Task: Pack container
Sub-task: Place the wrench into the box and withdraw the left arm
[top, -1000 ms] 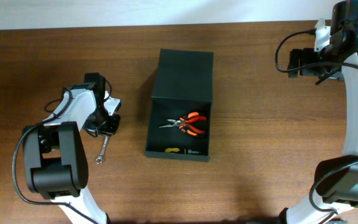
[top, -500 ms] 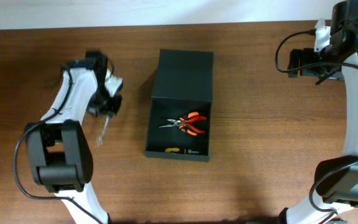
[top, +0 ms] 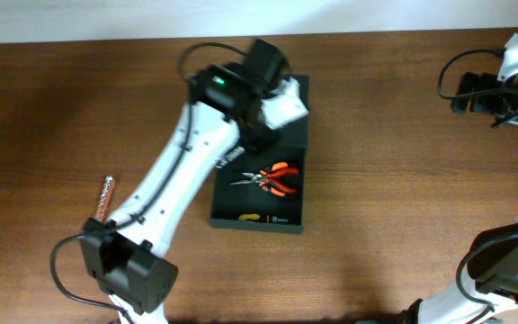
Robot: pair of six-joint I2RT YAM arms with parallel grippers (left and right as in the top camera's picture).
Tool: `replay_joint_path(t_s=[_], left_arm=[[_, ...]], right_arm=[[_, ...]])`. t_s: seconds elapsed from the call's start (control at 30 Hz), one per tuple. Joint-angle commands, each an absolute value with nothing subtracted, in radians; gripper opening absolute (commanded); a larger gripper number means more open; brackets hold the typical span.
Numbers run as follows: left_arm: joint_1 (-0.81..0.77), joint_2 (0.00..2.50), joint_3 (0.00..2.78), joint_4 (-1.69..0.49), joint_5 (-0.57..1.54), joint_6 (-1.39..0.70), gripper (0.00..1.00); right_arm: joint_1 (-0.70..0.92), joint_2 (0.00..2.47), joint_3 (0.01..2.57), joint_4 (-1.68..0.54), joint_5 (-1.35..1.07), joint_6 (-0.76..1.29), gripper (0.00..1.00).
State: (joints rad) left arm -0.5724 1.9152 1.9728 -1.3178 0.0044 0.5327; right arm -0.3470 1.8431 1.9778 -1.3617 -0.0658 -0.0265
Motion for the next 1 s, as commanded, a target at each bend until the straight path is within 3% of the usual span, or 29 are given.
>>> replay_joint_path(t_s=[0.0,0.5,0.57,0.63,0.7,0.83,0.9,0.97], left_arm=[[-0.628,1.947,1.977,-1.326,0.024,0.607,0.02],[-0.588,2.264,1.918,-1.295,0.059,0.606,0.03],[-0.588,2.290,1.918,-1.296,0.059,0.606,0.37],[-0.588,2.289,1.920,-1.298,0.057,0.598,0.59],[-0.588,2.274,1.936,-1.312,0.040,0.572,0.69],[-0.586,2.188,2.029,-1.378,-0.104,0.482,0.76],[-0.559,2.059,2.053,-1.394,-0.220,0.437,0.92],[-0.523,1.978,2.053,-1.409,-0.229,0.430,0.95]], right_arm=[[-0.355,1.841,1.975,-1.365,-0.078,-0.018,0.99],[-0.355,1.841,1.975,-1.385,-0.074,-0.044,0.99],[-0.355,1.841,1.975,-1.386,-0.074,-0.044,0.99],[-0.355,1.841,1.975,-1.388,-0.074,-0.048,0.99],[-0.355,1.841,1.976,-1.388,-0.074,-0.052,0.99],[-0.355,1.841,1.975,-1.388,-0.072,-0.059,0.99],[-0.355,1.841,1.975,-1.392,-0.068,-0.072,0.99],[-0.355,1.841,1.975,-1.393,-0.067,-0.073,0.99]])
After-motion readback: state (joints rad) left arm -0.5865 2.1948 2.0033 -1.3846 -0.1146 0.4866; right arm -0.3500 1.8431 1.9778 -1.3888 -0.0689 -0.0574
